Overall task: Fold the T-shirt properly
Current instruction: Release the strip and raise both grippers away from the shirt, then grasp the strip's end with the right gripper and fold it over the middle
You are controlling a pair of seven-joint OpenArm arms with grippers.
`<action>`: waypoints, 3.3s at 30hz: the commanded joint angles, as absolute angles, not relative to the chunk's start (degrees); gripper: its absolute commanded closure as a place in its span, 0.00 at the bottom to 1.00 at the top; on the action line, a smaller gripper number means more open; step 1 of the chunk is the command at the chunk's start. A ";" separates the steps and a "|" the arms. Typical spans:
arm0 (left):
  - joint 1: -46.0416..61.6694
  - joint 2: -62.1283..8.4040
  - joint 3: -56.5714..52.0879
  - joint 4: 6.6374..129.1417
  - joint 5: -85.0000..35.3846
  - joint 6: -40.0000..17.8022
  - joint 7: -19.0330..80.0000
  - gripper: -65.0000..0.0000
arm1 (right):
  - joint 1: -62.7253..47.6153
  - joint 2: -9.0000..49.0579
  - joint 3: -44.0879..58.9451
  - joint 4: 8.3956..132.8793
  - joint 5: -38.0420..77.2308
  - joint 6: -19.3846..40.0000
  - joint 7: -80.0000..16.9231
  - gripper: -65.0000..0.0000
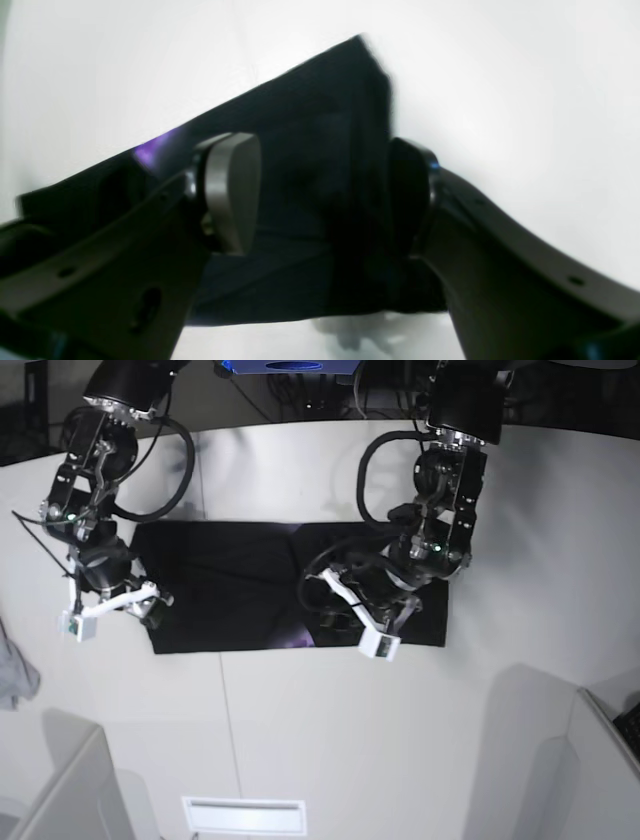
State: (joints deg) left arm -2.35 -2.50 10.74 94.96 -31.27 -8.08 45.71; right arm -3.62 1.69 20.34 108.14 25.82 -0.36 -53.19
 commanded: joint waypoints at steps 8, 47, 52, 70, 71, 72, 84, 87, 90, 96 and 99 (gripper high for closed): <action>4.18 -4.26 -2.15 100.09 -30.99 -7.96 44.70 1.00 | 3.21 8.84 20.97 96.66 35.12 0.13 -54.73 0.41; 8.13 -16.40 -9.80 87.16 -23.96 -7.96 36.18 1.00 | 6.73 16.48 9.71 70.64 48.48 8.13 -56.57 0.37; 4.79 -14.90 -8.57 82.86 -23.96 -7.96 36.26 1.00 | 5.67 15.96 8.92 70.55 48.40 8.04 -54.11 0.45; 0.04 -14.46 5.05 78.64 -23.87 -7.96 36.44 1.00 | 5.67 17.54 6.02 84.79 38.81 1.19 -52.70 1.00; -0.40 -14.46 5.85 78.64 -23.87 -7.96 36.53 1.00 | 5.67 17.54 4.18 86.99 37.14 0.22 -53.32 1.00; -0.57 -14.46 6.55 78.64 -23.87 -7.96 36.53 1.00 | 5.58 17.54 2.59 89.10 36.00 -0.31 -53.85 1.00; -0.40 -14.73 7.52 78.73 -23.87 -7.96 36.62 1.00 | 4.88 12.53 -2.24 105.45 34.24 -7.96 -59.21 1.00; -0.13 -14.81 7.08 78.73 -23.87 -7.96 36.62 1.00 | 4.70 10.68 -2.24 108.62 34.24 -7.96 -60.97 1.00; -0.04 -14.90 7.08 78.73 -23.87 -7.96 36.62 1.00 | 4.62 9.27 -2.24 109.41 34.24 -7.96 -61.32 1.00; 0.48 -15.69 7.52 78.73 -23.87 -7.96 36.62 1.00 | 4.18 6.37 -7.34 110.64 34.15 -8.04 -60.97 1.00; 1.01 -15.69 7.16 78.99 -23.87 -7.96 36.62 1.00 | 4.18 4.26 -9.27 111.43 32.40 -8.04 -60.97 1.00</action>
